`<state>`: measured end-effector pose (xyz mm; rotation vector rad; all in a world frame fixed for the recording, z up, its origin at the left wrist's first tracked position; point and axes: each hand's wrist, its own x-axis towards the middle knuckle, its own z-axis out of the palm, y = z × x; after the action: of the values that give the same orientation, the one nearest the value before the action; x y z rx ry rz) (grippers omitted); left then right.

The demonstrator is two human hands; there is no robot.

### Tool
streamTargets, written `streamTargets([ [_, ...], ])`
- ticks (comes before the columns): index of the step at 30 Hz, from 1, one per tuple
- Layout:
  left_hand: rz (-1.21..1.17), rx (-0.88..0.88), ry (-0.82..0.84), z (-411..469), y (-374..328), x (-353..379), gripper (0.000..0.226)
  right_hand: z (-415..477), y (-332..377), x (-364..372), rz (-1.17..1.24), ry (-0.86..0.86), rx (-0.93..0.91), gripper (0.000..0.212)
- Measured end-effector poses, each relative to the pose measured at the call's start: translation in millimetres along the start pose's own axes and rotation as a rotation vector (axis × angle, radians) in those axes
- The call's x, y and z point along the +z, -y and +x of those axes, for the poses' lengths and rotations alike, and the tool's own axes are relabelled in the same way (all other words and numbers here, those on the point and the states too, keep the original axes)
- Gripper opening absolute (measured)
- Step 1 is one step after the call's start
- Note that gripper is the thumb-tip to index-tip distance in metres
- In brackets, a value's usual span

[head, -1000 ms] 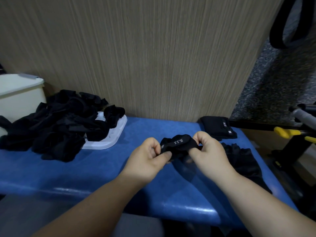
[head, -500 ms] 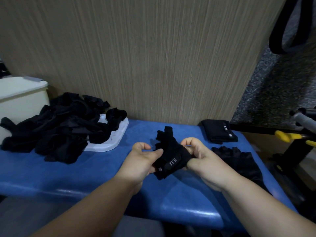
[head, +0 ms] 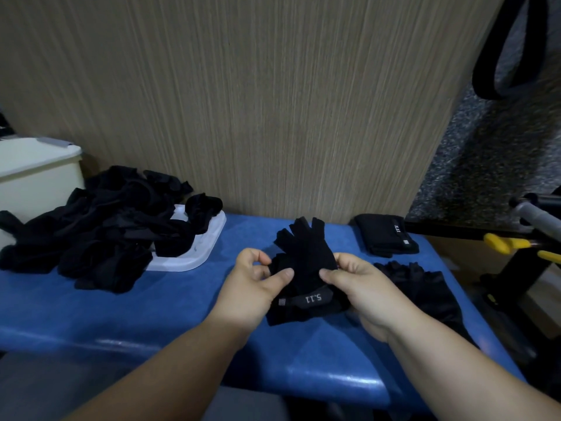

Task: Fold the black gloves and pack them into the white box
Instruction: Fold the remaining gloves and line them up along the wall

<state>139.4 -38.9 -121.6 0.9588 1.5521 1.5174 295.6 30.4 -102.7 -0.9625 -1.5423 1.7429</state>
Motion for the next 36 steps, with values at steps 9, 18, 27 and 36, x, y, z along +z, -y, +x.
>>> streamTargets([
  [9,0.219,0.021,-0.036,2,1,0,0.013,0,4,-2,0.072,-0.07,0.036,0.018],
  [18,0.128,-0.077,0.176,-7,-9,4,0.065,-8,4,7,0.064,0.221,0.038,0.031],
  [27,-0.098,-0.263,0.077,-4,-15,1,0.011,-6,5,3,-0.259,-0.044,-0.124,0.012],
  [36,-0.424,-0.357,0.201,-5,-15,1,0.032,-1,2,-3,-0.201,-0.115,0.113,0.033],
])
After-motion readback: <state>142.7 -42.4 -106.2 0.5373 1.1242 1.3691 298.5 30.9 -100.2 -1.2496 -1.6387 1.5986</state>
